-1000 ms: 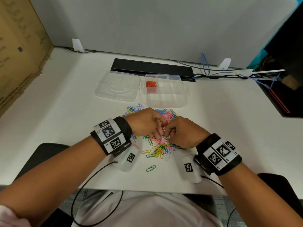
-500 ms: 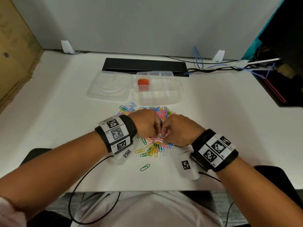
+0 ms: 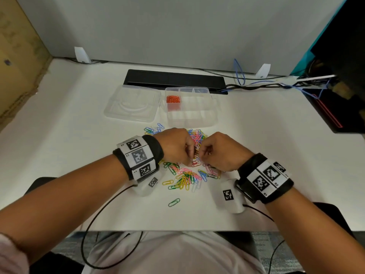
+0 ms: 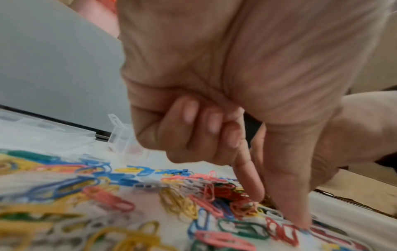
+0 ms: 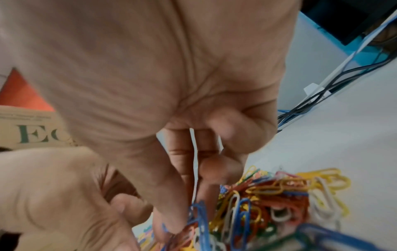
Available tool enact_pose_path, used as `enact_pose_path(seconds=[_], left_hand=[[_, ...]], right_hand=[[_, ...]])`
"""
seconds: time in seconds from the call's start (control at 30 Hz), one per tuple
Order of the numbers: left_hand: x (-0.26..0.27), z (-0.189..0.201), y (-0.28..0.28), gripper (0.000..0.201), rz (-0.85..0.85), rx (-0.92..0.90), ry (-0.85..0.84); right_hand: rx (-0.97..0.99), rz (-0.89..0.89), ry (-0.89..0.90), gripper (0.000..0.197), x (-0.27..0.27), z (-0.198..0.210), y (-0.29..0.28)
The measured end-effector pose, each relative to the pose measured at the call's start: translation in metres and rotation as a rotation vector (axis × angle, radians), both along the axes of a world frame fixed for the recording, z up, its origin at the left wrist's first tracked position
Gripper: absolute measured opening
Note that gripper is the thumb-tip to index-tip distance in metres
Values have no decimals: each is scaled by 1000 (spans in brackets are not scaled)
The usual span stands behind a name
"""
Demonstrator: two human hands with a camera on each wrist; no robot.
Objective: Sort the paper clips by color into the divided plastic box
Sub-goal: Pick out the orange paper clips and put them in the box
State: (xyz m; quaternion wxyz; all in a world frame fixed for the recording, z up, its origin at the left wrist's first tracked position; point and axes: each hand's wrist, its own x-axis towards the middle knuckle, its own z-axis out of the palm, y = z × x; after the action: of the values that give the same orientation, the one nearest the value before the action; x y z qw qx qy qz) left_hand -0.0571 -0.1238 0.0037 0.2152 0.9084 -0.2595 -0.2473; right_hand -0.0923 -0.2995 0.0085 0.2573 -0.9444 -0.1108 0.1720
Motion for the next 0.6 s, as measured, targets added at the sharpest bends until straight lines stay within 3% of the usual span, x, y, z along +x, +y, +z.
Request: enact_pose_path(seconds=[0.23, 0.43, 0.6], left_hand=[[-8, 0, -14, 22, -17, 135, -83], [-12, 0, -14, 13, -52, 169, -153], [-8, -1, -1, 18, -34, 145, -150]], right_hand=[[88, -103, -22, 27, 6, 0, -17], [49, -129, -26, 23, 5, -4, -21], [60, -117, -83, 7, 0, -7, -20]])
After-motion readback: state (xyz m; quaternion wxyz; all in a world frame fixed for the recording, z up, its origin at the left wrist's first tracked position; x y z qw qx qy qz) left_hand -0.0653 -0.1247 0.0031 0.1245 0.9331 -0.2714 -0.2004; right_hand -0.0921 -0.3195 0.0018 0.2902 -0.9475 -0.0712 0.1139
